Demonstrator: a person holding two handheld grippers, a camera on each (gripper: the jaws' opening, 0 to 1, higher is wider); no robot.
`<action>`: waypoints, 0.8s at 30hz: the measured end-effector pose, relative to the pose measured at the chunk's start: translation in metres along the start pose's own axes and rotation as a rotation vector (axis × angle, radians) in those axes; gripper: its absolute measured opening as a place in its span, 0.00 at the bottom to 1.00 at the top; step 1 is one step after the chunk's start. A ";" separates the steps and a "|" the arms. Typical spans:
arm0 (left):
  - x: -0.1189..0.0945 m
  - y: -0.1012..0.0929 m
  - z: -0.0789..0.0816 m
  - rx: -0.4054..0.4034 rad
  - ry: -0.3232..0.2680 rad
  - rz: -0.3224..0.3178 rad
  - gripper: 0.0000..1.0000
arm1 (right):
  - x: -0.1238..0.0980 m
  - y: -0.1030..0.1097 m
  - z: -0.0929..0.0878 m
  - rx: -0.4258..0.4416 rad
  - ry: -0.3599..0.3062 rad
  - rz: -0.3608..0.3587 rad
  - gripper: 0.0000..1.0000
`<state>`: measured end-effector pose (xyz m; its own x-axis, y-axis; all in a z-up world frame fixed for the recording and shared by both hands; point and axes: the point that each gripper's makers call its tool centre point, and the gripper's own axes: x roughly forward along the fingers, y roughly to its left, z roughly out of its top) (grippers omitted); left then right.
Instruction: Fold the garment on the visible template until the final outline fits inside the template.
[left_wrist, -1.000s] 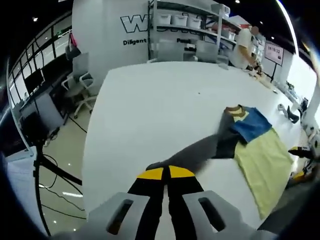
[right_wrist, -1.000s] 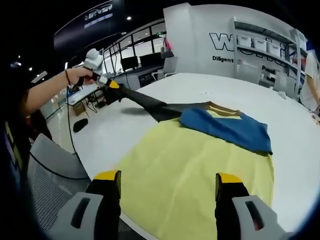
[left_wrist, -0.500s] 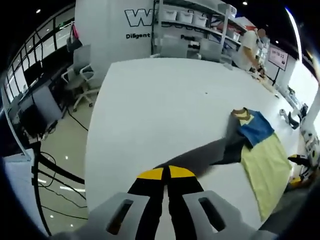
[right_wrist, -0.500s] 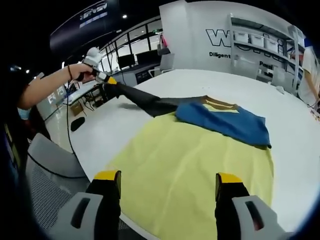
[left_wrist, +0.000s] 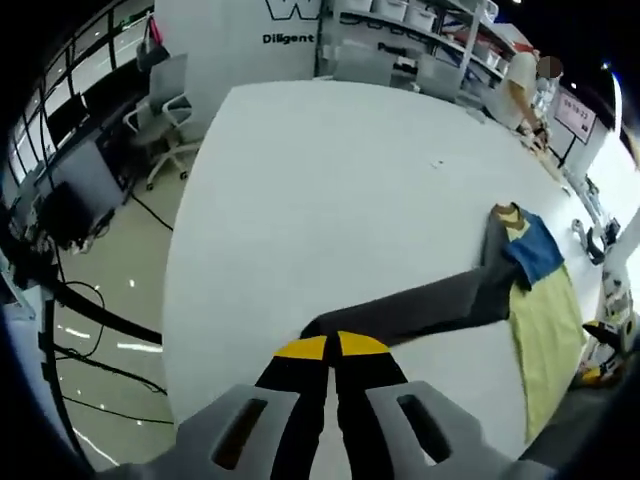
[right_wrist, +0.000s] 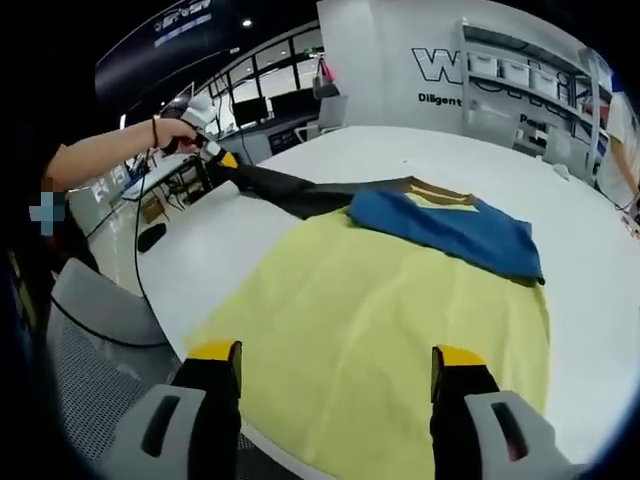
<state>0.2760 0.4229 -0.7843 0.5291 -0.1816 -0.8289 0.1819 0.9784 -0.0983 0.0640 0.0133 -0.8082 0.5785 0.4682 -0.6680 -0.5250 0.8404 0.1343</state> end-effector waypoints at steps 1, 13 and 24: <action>0.001 -0.001 0.001 0.004 0.001 -0.001 0.00 | 0.001 -0.001 -0.003 0.000 0.015 -0.003 0.75; 0.025 0.004 0.012 0.142 0.046 0.052 0.00 | 0.004 -0.014 -0.031 -0.024 0.142 -0.070 0.76; 0.035 0.009 0.012 0.193 0.095 0.078 0.00 | 0.004 -0.015 -0.037 -0.003 0.171 -0.068 0.76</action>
<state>0.3063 0.4243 -0.8077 0.4693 -0.0868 -0.8788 0.3034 0.9504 0.0681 0.0509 -0.0082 -0.8402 0.4983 0.3572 -0.7900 -0.4903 0.8676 0.0830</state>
